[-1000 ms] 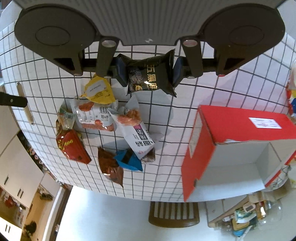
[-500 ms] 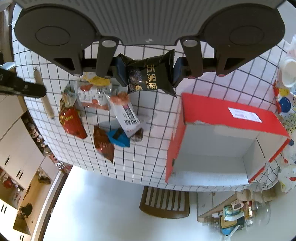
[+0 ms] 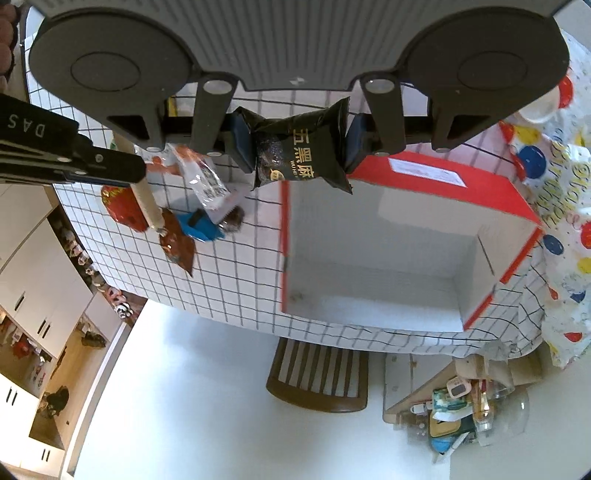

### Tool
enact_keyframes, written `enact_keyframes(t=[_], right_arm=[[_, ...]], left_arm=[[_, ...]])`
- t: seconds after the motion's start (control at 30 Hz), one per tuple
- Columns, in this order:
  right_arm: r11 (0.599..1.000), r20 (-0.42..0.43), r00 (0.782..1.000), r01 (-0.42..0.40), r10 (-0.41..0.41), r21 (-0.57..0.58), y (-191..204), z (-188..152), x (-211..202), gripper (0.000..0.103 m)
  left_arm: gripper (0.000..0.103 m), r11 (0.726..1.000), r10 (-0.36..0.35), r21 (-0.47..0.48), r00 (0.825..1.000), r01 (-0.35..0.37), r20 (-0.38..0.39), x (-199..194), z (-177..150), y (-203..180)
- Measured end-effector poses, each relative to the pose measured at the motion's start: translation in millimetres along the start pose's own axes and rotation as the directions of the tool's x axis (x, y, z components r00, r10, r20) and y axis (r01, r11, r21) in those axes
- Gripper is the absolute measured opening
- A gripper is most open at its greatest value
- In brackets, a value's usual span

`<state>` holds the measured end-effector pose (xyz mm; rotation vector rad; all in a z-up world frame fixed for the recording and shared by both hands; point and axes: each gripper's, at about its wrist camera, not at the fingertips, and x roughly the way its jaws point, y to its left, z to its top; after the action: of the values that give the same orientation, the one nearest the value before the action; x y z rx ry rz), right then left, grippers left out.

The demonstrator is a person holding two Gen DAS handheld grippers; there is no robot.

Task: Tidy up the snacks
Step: 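Carry both snacks over the red box and open both tools to drop them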

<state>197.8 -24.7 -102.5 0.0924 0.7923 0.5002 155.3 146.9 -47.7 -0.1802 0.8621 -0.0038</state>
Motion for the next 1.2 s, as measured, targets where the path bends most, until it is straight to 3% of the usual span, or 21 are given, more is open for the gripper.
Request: enact_keyframes(t=[0.3, 0.67, 0.87, 1.2], right_arm=[[1.000, 0.013, 1.000, -0.010, 0.011, -0.015, 48.8, 30.0, 37.7, 0.009], [1.000, 0.019, 1.000, 0.010, -0.009, -0.009, 82.8, 51.2, 87.9, 0.009], [1.000, -0.019, 0.999, 0.029, -0.028, 0.013, 92.7, 53.4, 117.2, 0.009], [0.998, -0.066, 0.995, 0.069, -0.069, -0.003, 97.8, 50.0, 153.5, 0.009]], left_arm=[[0.051, 1.000, 0.021, 0.011, 1.000, -0.021, 0.017, 7.9, 29.9, 45.6], [0.052, 0.998, 0.064, -0.008, 0.998, -0.064, -0.026, 46.2, 59.6, 94.7], [0.052, 0.997, 0.076, 0.023, 0.996, -0.075, -0.038, 69.6, 63.9, 106.2], [0.052, 0.996, 0.080, 0.044, 0.988, -0.075, -0.129, 111.7, 61.4, 116.7]])
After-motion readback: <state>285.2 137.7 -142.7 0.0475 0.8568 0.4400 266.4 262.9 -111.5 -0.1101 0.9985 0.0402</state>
